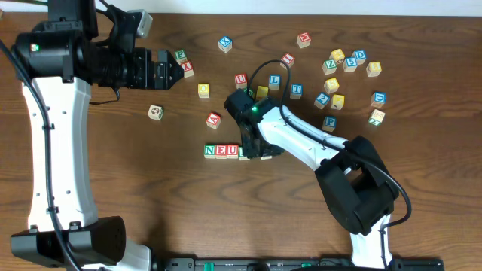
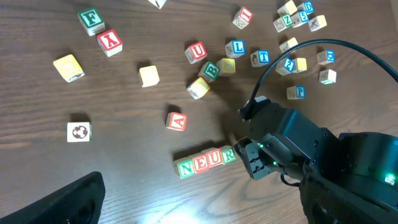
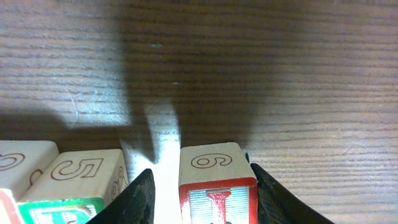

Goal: Spell out NEURIPS
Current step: 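Hold the I block and push it left against the R block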

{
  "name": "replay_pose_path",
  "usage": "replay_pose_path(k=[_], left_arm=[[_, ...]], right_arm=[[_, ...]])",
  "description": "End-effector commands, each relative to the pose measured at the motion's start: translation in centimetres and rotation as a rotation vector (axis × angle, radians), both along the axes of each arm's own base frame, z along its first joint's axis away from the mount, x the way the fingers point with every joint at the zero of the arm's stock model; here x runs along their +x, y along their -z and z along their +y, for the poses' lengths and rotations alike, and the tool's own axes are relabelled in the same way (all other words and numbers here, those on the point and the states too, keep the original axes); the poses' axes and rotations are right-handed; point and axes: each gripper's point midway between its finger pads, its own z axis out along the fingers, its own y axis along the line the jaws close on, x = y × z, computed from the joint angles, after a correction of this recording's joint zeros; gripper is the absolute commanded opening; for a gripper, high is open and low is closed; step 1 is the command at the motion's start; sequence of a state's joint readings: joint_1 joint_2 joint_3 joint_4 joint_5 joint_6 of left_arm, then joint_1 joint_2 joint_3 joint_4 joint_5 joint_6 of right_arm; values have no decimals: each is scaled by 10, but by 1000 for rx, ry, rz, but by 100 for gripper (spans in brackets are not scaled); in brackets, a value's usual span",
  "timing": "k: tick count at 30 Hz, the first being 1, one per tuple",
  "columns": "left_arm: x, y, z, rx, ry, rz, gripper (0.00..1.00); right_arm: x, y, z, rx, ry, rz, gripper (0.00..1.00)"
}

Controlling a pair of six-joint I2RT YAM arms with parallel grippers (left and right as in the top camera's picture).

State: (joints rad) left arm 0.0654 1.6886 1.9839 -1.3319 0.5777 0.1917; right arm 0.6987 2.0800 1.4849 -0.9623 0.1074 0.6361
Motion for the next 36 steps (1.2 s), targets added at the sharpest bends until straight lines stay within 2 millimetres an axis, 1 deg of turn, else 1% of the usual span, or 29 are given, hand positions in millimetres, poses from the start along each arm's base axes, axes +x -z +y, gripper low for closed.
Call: replay_pose_path(k=[1,13,22,26,30,33,36], left_arm=[[-1,-8,0,-1,12,-29,98],[-1,-8,0,-1,12,-29,98],[-1,-8,0,-1,12,-29,98],[-1,-8,0,-1,12,-29,98],[-1,-8,0,-1,12,-29,98],[-1,-8,0,-1,12,-29,98],[-1,-8,0,-1,12,-29,98]], right_arm=[[5,-6,-4,-5,12,-33,42],[9,-7,-8,-33,19,-59,41],[5,-7,-4,-35,20,-62,41],[2,-3,-4,-36,25,-61,42],[-3,7,-8,-41,28,-52,43],[-5,9,-9,-46,28,-47,41],[-4,8,-10,-45,32,-50,42]])
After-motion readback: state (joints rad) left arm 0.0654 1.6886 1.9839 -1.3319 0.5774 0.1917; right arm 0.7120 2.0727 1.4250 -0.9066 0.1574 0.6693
